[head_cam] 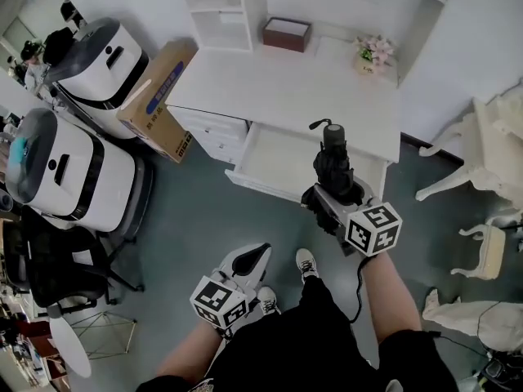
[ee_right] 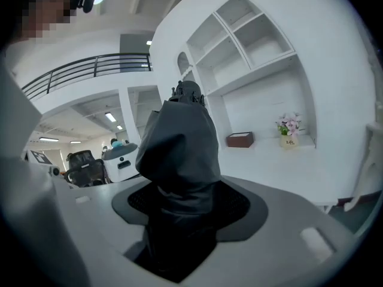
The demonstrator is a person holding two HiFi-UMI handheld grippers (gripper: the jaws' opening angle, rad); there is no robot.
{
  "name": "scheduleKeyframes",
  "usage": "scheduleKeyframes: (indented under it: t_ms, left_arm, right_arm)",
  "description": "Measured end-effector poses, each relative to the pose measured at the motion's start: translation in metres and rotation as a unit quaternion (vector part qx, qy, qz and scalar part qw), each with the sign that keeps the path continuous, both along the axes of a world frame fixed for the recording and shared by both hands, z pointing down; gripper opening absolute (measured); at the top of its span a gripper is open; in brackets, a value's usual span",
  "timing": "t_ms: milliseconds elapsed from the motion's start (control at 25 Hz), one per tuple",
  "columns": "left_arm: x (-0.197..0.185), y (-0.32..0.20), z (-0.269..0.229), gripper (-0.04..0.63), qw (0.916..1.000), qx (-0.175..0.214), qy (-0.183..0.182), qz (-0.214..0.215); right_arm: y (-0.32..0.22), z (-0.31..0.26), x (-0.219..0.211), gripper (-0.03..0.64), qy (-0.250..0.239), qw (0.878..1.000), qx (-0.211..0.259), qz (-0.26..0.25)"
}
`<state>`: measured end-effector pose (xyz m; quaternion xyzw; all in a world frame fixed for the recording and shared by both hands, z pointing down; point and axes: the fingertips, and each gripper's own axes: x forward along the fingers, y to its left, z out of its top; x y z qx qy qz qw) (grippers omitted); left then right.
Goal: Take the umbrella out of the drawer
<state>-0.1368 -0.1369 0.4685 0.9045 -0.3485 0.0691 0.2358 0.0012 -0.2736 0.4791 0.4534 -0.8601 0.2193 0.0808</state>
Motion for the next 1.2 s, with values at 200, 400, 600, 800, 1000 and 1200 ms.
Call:
scheduleKeyframes:
  t_ms: [200, 400, 600, 800, 1000, 1200]
  left_arm:
    - [-0.017, 0.017, -0.017, 0.000, 0.9998, 0.017, 0.006, 0.004]
    - [-0.036, 0.035, -0.030, 0.000, 0.9995, 0.030, 0.013, 0.005]
    - [-0.054, 0.058, -0.038, 0.000, 0.9991, 0.037, 0.017, 0.010]
    - [-0.059, 0.087, -0.040, 0.000, 0.9985, 0.040, 0.017, 0.033]
    - [-0.064, 0.110, -0.039, 0.000, 0.9984, 0.035, 0.017, 0.041]
    - [-0.053, 0.129, -0.044, 0.000, 0.9981, 0.035, 0.024, 0.044]
  right_arm:
    - [0.043, -0.042, -0.014, 0.298, -0.033, 0.999, 0.033, 0.020]
    - [0.091, -0.070, -0.027, 0.299, -0.055, 0.996, 0.058, 0.038]
    - [0.142, -0.080, -0.037, 0.299, -0.071, 0.994, 0.062, 0.061]
    - [0.189, -0.081, -0.041, 0.301, -0.076, 0.992, 0.064, 0.083]
    - [0.230, -0.080, -0.046, 0.301, -0.072, 0.992, 0.059, 0.090]
    - [0.262, -0.082, -0.041, 0.301, -0.067, 0.992, 0.058, 0.085]
